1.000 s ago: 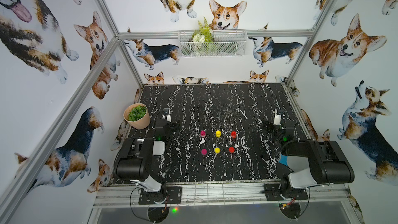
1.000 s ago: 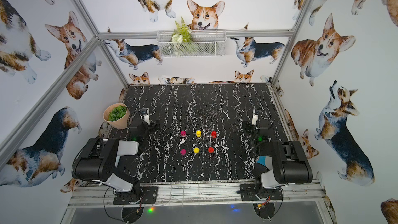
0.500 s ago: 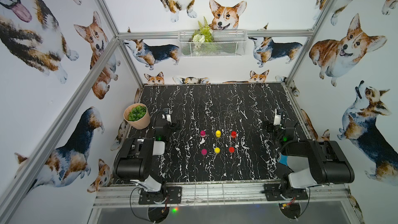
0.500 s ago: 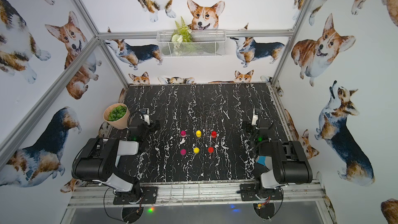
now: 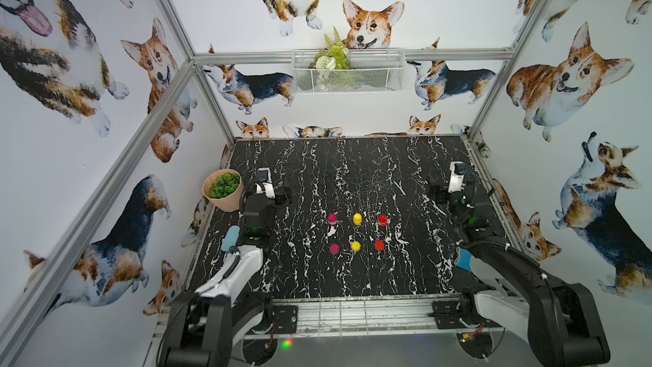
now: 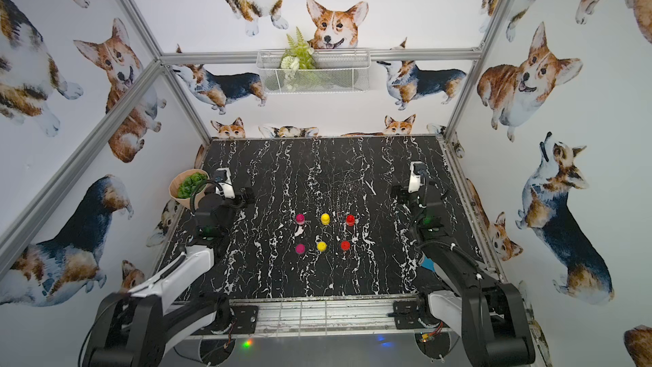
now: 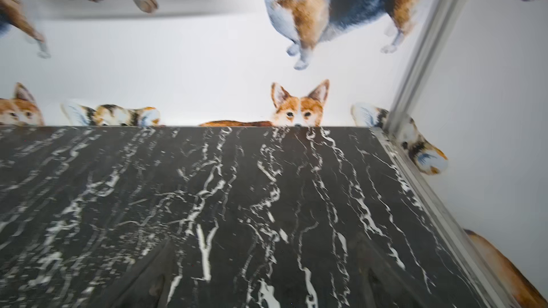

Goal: Close the paint jar lid
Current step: Pick up the paint jar from the center of the board.

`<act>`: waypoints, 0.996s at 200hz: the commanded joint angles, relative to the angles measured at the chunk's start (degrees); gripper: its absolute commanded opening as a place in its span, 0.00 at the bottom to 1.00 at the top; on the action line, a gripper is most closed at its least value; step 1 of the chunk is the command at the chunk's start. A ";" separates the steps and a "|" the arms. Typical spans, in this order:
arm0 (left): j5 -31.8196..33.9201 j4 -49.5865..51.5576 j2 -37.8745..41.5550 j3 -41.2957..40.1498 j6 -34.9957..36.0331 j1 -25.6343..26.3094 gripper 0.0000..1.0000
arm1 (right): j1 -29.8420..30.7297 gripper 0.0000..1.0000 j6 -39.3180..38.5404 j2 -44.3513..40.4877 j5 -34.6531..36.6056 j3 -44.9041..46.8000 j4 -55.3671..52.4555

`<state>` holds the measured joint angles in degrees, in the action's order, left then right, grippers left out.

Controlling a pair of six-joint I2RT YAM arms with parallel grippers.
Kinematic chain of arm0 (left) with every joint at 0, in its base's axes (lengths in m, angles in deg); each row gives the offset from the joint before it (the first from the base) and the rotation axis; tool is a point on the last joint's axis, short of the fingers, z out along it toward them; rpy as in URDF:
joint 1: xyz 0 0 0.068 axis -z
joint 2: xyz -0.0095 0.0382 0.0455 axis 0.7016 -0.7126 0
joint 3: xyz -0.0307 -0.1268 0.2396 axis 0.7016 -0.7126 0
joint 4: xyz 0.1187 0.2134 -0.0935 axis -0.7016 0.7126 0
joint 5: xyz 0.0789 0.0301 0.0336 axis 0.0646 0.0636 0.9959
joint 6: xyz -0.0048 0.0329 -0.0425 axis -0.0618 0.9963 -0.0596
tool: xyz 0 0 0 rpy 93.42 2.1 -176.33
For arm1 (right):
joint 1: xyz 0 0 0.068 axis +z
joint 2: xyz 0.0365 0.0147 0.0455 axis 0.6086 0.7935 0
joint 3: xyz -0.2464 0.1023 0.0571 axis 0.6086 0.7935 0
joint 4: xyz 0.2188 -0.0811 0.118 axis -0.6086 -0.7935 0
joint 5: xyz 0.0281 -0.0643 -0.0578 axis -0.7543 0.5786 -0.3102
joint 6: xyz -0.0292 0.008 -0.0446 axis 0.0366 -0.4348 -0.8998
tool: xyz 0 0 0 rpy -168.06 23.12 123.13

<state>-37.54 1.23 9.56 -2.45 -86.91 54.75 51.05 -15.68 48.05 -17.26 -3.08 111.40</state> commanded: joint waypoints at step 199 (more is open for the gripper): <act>-27.77 81.50 33.73 33.29 -12.38 12.55 0.86 | 42.06 0.64 3.40 45.42 -2.84 -44.07 -35.87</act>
<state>-65.45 80.17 43.16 30.16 -97.45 67.23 92.62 -13.67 91.02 -24.50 -45.24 75.62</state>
